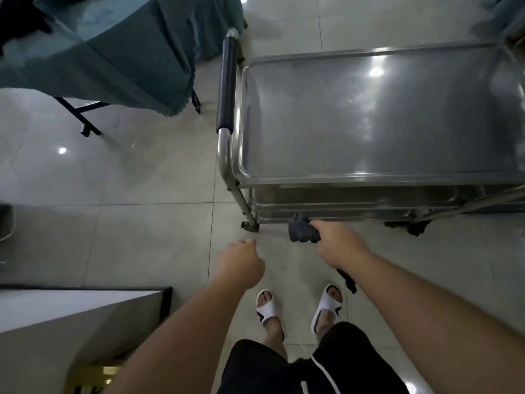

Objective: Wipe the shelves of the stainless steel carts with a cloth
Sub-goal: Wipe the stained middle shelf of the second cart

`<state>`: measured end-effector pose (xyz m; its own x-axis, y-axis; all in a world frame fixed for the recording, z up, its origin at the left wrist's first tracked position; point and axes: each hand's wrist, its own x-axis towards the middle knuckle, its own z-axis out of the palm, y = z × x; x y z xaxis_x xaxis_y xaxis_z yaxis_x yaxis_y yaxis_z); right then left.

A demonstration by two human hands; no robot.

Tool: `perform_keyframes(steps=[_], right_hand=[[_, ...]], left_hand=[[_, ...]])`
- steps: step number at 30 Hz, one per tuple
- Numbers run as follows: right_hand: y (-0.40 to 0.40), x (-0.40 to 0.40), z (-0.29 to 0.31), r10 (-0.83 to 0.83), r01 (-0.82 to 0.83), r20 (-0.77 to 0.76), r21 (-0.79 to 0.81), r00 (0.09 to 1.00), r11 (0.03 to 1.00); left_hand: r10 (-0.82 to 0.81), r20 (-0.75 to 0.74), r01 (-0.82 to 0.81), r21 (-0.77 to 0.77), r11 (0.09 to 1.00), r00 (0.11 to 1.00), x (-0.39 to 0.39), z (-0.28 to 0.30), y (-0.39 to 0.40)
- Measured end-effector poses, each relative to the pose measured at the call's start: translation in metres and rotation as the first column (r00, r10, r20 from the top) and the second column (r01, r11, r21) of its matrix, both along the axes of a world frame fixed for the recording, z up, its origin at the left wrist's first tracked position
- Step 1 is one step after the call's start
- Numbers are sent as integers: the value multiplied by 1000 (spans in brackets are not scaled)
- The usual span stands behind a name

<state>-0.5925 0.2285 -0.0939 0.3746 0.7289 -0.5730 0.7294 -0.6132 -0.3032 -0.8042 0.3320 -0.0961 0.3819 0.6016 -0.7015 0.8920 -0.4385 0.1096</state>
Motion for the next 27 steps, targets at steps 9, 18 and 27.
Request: perform_keyframes(steps=[9, 18, 27], right_hand=[[38, 2, -52, 57, -56, -46, 21, 997, 998], [90, 21, -144, 62, -50, -93, 127, 994, 991], [156, 10, -243, 98, -93, 4, 380, 995, 920]], left_hand=[[163, 53, -164, 11, 986, 985, 10, -51, 37], [315, 128, -320, 16, 947, 940, 13, -163, 82], [454, 462, -549, 89, 831, 762, 12, -270, 137]])
